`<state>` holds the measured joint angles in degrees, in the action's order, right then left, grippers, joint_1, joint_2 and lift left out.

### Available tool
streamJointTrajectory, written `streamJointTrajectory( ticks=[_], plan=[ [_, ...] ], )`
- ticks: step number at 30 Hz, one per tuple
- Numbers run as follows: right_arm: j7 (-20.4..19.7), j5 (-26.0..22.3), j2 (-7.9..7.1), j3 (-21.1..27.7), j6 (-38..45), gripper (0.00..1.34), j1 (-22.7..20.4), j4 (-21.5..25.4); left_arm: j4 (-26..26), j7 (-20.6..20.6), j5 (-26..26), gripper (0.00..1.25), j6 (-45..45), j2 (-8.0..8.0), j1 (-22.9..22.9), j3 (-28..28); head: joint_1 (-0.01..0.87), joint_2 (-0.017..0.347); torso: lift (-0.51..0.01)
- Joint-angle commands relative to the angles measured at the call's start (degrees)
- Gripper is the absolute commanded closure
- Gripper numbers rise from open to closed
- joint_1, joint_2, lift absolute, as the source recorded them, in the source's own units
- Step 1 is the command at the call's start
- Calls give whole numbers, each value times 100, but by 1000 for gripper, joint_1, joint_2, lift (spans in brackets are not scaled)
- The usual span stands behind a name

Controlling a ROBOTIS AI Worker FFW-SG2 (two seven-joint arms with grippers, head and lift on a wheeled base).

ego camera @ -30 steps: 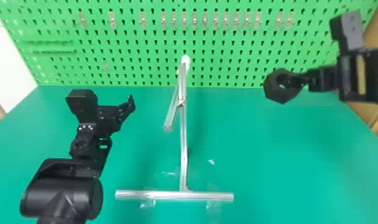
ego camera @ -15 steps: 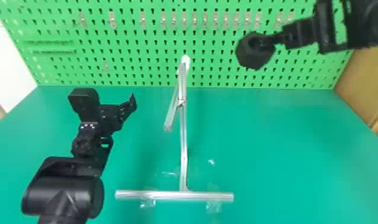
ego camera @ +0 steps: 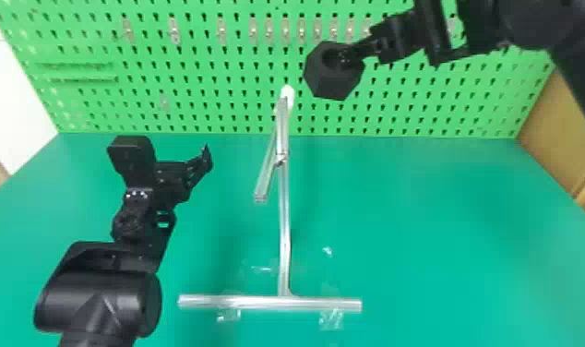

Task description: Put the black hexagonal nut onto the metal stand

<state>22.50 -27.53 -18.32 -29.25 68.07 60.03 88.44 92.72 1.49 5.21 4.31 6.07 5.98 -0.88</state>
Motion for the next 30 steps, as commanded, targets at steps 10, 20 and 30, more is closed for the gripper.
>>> streamJointTrajectory(
  ticks=[10, 20, 30],
  plan=[
    [0, -244, 214, -635, -259, 1098, 413, -380, 0, 0, -12, 156, 8, 9, 9, 0, 693, 81, -1],
    [9, -552, 214, -1022, -303, 1098, 765, -793, 0, 0, -12, 156, 8, 9, 9, 9, 693, 81, -1],
    [132, -728, 258, -1162, -391, 1111, 1099, -1285, 0, 0, -12, 156, 8, 44, 9, -8, 693, 81, -1]
  ],
)
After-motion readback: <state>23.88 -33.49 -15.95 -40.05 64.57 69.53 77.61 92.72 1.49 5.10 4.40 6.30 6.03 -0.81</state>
